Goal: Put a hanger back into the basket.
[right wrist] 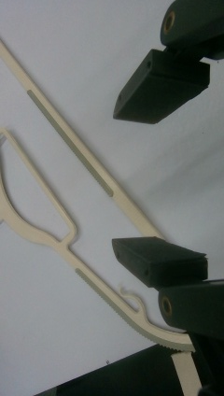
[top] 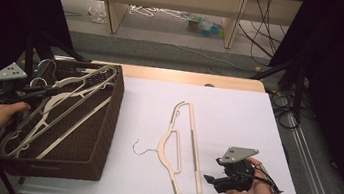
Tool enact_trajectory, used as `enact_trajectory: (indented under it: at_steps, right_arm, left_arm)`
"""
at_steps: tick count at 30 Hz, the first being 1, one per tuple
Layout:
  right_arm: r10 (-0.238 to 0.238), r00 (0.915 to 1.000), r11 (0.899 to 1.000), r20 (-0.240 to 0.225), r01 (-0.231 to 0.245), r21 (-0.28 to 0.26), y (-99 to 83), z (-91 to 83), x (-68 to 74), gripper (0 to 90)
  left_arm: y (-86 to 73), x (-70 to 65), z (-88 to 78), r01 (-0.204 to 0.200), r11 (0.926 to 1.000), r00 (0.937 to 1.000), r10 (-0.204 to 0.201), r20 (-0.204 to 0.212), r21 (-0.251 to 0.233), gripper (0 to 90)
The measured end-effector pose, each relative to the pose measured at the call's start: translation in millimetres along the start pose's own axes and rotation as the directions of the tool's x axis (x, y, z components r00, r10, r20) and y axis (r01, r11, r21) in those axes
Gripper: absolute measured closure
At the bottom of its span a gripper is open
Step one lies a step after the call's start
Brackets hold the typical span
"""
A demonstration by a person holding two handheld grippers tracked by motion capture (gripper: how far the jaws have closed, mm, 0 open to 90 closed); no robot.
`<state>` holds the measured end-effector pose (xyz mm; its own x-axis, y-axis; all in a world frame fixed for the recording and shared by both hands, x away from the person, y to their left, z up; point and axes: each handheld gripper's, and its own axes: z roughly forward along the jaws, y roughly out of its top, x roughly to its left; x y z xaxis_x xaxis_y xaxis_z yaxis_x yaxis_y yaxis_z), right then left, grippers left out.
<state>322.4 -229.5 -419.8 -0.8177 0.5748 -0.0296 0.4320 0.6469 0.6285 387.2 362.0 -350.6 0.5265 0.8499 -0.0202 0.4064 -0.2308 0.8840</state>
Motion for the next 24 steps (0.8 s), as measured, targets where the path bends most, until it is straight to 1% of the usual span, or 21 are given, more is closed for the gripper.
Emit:
enact_trajectory:
  at_steps: [1,2,4,5,7,8,9,11,12,13,14,15,16,17,18,19,20,21,22,23,24]
  right_arm:
    - [0.0,1.0,1.0,0.0,0.0,0.0,0.0,0.0,0.0,33.0]
    - [-0.003,1.0,1.0,0.001,0.003,0.005,0.0,0.3,-0.1,32.9]
    - [-0.009,1.0,1.0,0.001,0.009,0.002,-0.2,0.6,-0.5,33.0]
    - [-0.009,1.0,1.0,-0.001,0.009,0.003,-0.1,0.6,-0.3,32.9]
    - [-0.014,0.9998,1.0,0.013,0.014,-0.012,-0.6,2.4,-0.2,32.9]
    - [-0.012,0.9999,1.0,0.006,0.012,-0.003,-0.3,1.7,-0.1,32.9]
    - [-0.012,0.9999,1.0,0.006,0.012,-0.003,-0.3,1.7,-0.1,32.9]
    - [-0.012,0.9999,1.0,0.0,0.012,0.001,0.0,1.4,0.1,33.0]
    - [-0.01,0.9999,1.0,0.005,0.01,-0.006,-0.6,2.5,0.5,33.0]
    - [-0.003,1.0,1.0,0.002,0.003,0.005,-0.8,2.9,0.9,32.9]
    - [-0.003,1.0,1.0,0.002,0.003,0.005,-0.8,2.9,0.9,32.9]
    - [-0.016,0.9999,1.0,0.005,0.016,0.0,-1.3,3.4,-0.3,33.0]
    - [-0.013,0.9999,1.0,0.004,0.013,0.001,-1.5,3.2,-0.2,32.9]
    - [-0.028,0.9996,1.0,0.007,0.028,-0.009,-1.6,4.0,-1.4,32.9]
    - [-0.028,0.9996,1.0,0.007,0.028,-0.009,-1.6,4.0,-1.4,32.9]
    - [-0.015,0.9999,1.0,0.004,0.015,0.003,-1.5,3.2,-0.3,33.0]
    - [-0.016,0.9999,1.0,0.005,0.016,0.002,-1.4,3.1,-0.3,33.0]
    - [-0.016,0.9999,1.0,0.005,0.016,0.002,-1.4,3.1,-0.3,33.0]
    - [-0.015,0.9999,1.0,0.004,0.015,0.0,-1.6,2.7,-0.2,33.0]
    - [-0.015,0.9999,1.0,0.004,0.015,0.0,-1.6,2.7,-0.2,33.0]
    - [-0.016,0.9999,1.0,0.007,0.016,-0.002,-1.3,2.8,-0.5,32.9]
  left_arm:
    - [0.0,0.0,0.0,0.0,1.0,1.0,0.0,0.0,0.0,85.2]
    - [-4.5,1.0,2.9,-0.007,0.9999,1.0,0.007,0.002,0.015,85.2]
    - [-6.7,0.9,5.1,-0.008,0.9998,0.9999,0.008,0.01,0.017,85.2]
    - [-10.4,-0.1,8.6,0.003,0.9997,0.9999,-0.004,0.015,0.025,85.2]
    - [-11.6,0.6,10.5,-0.005,0.9996,0.9998,0.005,0.02,0.028,85.2]
    - [-14.2,0.9,14.0,-0.016,0.9991,0.9995,0.015,0.028,0.039,85.2]
    - [-14.2,0.9,14.0,-0.016,0.9991,0.9995,0.015,0.028,0.039,85.1]
    - [-17.2,1.6,19.0,-0.046,0.997,0.9982,0.044,0.042,0.062,85.1]
    - [-20.0,0.3,21.5,-0.019,0.998,0.9988,0.016,0.047,0.06,85.1]
    - [-22.8,2.5,25.2,-0.038,0.9972,0.9983,0.036,0.045,0.065,85.0]
    - [-22.8,2.5,25.2,-0.038,0.9972,0.9983,0.036,0.045,0.065,85.1]
    - [-26.4,0.9,28.0,0.011,0.996,0.9994,-0.014,0.031,0.089,85.0]
    - [-26.4,0.9,28.0,0.011,0.996,0.9994,-0.014,0.031,0.089,84.9]
    - [-29.8,4.4,31.7,0.0,0.9951,0.9998,-0.002,0.021,0.098,84.7]
    - [-29.8,4.4,31.7,0.0,0.9951,0.9998,-0.002,0.021,0.098,84.6]
    - [-31.8,4.1,32.9,0.032,0.9943,0.9992,-0.035,0.019,0.102,84.4]
    - [-33.9,5.9,35.5,0.038,0.9946,0.9991,-0.039,0.013,0.096,84.2]
    - [-33.9,5.9,35.5,0.038,0.9946,0.9991,-0.039,0.013,0.096,83.9]
    - [-34.0,10.2,36.9,0.013,0.9957,0.9999,-0.013,0.002,0.092,83.4]
    - [-34.0,10.2,36.9,0.013,0.9957,0.9999,-0.013,0.002,0.092,82.7]
    - [-34.2,13.0,37.0,0.001,0.9929,0.9995,0.003,-0.032,0.119,81.7]
